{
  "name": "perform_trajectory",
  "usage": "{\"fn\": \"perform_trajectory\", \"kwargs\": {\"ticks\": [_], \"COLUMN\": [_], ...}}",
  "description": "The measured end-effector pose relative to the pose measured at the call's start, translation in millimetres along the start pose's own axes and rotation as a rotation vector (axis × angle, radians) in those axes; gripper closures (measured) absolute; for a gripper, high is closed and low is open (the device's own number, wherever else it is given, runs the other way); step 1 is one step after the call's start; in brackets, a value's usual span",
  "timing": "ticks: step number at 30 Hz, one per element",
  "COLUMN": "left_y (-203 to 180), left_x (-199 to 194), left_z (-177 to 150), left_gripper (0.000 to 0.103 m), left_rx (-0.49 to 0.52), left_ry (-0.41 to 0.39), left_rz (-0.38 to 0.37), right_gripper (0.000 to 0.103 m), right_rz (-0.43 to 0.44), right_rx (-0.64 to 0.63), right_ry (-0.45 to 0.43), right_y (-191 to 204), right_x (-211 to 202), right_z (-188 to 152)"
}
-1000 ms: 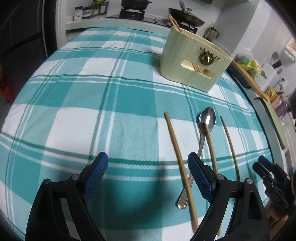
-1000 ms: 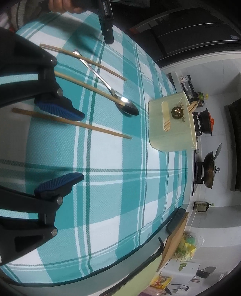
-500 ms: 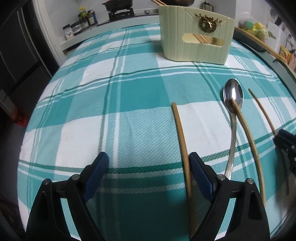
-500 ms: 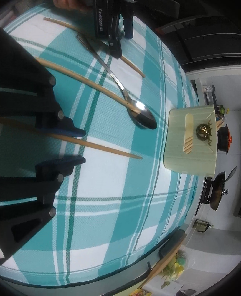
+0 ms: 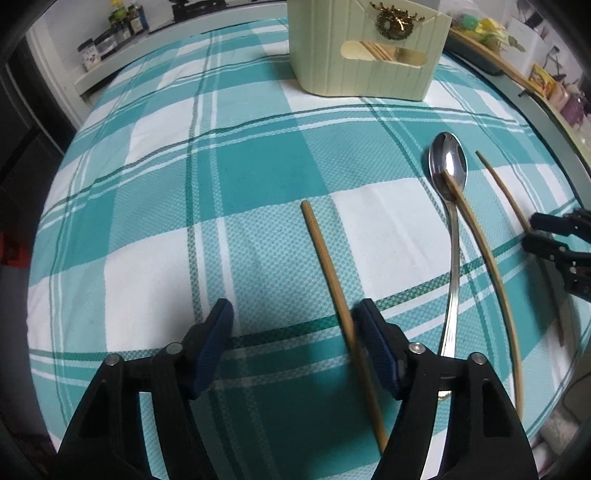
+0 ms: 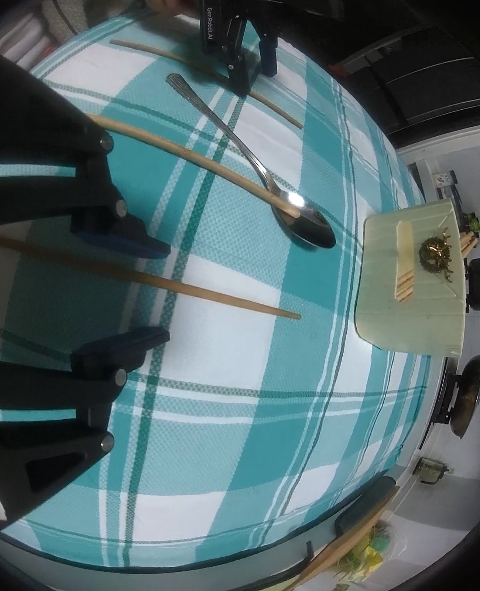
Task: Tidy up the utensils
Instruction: 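Close the left tool on a chopstick while the right tool grasps another chopstick, then lift both chopsticks and lower them into the cream holder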
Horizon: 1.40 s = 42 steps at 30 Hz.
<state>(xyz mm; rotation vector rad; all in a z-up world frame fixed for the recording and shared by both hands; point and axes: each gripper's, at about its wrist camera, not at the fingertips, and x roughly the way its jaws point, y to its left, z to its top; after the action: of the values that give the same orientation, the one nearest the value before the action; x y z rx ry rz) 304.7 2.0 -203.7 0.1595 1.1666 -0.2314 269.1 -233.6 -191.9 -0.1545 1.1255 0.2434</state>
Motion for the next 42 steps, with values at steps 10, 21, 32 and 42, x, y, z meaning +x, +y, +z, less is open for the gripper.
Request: {"fn": "perform_trajectory", "kwargs": {"ticks": [10,21,32,42], "left_y": [-2,20,16,12], "left_x": [11,-117,-200,-218], "left_z": [37,25,2,2], "left_gripper": [0.099,0.099,0.099,0.099], "left_rx": [-0.011,-0.113,-0.113,-0.122], "left_ry": [-0.005,-0.355,-0.591,-0.627], "left_rz": [-0.033,-0.109,-0.167,-0.216], "right_gripper": [0.097,0.097,0.097,0.097], "right_rz": [-0.023,0.111,0.123,0.148], "right_rx": [-0.011,0.084,-0.002,0.005], "right_ry": [0.029,-0.285,-0.620,-0.735], "right_y": [1,-6,27,30], "right_x": [34,-75,-183,-198], "right_z": [72,83,55,38]}}
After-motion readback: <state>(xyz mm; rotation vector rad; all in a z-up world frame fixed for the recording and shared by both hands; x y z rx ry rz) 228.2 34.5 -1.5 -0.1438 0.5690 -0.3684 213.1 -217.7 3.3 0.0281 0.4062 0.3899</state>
